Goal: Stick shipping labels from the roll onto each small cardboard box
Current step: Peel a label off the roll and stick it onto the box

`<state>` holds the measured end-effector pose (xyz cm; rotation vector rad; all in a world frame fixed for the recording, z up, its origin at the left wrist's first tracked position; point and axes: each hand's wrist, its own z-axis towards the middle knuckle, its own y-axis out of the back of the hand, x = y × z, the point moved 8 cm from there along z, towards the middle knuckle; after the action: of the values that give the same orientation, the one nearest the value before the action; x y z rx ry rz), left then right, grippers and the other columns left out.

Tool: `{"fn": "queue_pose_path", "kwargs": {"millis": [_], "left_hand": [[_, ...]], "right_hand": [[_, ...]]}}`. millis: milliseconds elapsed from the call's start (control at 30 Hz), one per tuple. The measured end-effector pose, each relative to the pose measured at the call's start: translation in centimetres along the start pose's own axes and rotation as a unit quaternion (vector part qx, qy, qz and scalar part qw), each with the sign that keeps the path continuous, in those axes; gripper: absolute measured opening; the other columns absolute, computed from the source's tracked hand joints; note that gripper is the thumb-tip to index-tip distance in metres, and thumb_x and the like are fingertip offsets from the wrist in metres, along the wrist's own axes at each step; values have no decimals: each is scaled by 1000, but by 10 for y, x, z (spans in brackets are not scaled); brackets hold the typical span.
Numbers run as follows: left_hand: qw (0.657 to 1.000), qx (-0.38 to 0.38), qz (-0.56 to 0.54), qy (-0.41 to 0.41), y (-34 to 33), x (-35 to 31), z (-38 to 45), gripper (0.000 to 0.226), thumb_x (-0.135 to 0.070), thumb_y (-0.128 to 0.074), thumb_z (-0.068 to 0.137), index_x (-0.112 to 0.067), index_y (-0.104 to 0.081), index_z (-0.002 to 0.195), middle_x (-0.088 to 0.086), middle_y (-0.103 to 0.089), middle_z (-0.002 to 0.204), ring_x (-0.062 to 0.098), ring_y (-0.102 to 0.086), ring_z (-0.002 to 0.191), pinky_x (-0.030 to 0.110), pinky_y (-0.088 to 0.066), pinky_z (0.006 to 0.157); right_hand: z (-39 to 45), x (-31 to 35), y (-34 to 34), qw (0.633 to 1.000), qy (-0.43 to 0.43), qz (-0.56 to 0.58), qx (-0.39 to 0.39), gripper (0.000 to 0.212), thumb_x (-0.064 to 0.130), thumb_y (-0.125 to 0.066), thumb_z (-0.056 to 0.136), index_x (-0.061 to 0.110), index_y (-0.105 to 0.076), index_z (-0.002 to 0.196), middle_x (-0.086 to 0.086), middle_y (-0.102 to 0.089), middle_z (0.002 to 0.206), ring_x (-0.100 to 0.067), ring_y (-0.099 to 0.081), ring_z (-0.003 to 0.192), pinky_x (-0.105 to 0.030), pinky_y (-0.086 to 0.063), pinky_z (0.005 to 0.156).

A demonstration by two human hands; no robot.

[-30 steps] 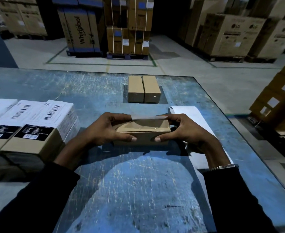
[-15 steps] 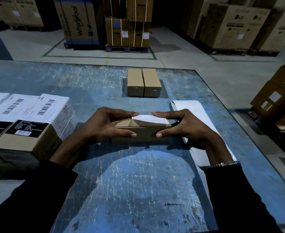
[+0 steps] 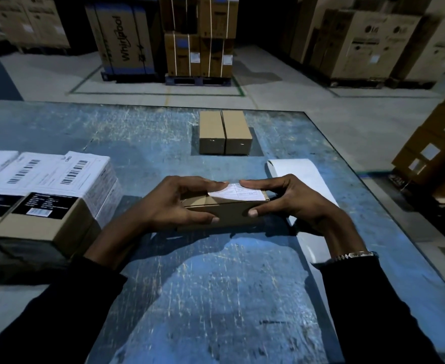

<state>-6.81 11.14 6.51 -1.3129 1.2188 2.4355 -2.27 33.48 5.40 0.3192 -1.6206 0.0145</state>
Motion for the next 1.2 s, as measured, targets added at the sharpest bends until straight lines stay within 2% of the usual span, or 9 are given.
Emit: {"fn": "queue_pose_path", "kwargs": {"millis": [200,433,600,700,800,900,967,1067,1200], "left_hand": [[1000,-9,-1,-18,-2,-5,-1,59,-32,-92,77,-28,-75,132,-13,-68,139,1,-65,127,22,-53,106],[1000,-8,-17,-6,-2,-1,-1,57,-27,-92,76,-23,-76,130,-9,-69,139,3,-67,125,23,-55,105],[999,-25,-24,-4,-1,1,-2,51,-33,-94,74,-20,-81,122,-7,-70,140,9,-65,130,39,-57,107],[993,-65,90,-37,6,-10,-6,50,-56,-89,77,-29,-82,119,-16,-67,142,10,-60,131,43,-58,102],[981,-75,166,-67,4,-21,-8,51,-62,-76,80,-33,-79,122,-16,-69,139,10,-62,126,40,-57,99],[982,-74,160,-65,3,-24,-8,53,-61,-77,80,-34,-74,125,-17,-70,135,6,-65,121,37,-59,98],[983,-66,161,-62,4,-26,-7,53,-58,-79,80,-31,-76,125,-13,-71,136,7,-66,122,37,-60,98],[983,-62,159,-62,5,-30,-8,52,-60,-81,81,-29,-80,123,-12,-73,135,2,-67,122,30,-59,97],[986,-158,33,29,5,-24,-7,36,-56,-75,93,-27,-83,113,-13,-78,119,-4,-70,108,20,-60,89]], "right_hand": [[0,1,2,1000,8,-2,0,57,2,-92,66,20,-82,120,8,-78,126,-11,-71,119,-30,-60,97],[4,6,-17,998,34,-21,46,73,-6,-91,73,25,-74,137,7,-73,135,-13,-68,125,-33,-58,103],[7,-2,-12,999,21,-24,30,57,0,-95,71,20,-81,124,1,-70,135,-21,-66,127,-42,-57,107],[8,-5,-12,999,25,-16,34,49,2,-94,72,12,-82,119,-1,-71,135,-24,-66,128,-46,-55,111],[7,-3,-12,998,53,23,33,39,-7,-89,74,1,-82,112,-7,-71,135,-27,-66,130,-48,-55,110],[7,6,-6,993,92,64,42,66,-8,-86,75,15,-72,135,-4,-67,144,-27,-57,141,-41,-55,109],[7,11,-4,990,103,80,47,77,5,-86,79,28,-60,148,-3,-64,149,-23,-55,143,-40,-51,114],[14,8,1,992,59,90,-62,55,41,-85,87,30,-68,138,-1,-75,134,-18,-67,129,-42,-50,111],[19,1,-9,978,-16,88,-187,29,35,-73,100,12,-81,115,-3,-83,106,-19,-78,103,-27,-62,82]]}}
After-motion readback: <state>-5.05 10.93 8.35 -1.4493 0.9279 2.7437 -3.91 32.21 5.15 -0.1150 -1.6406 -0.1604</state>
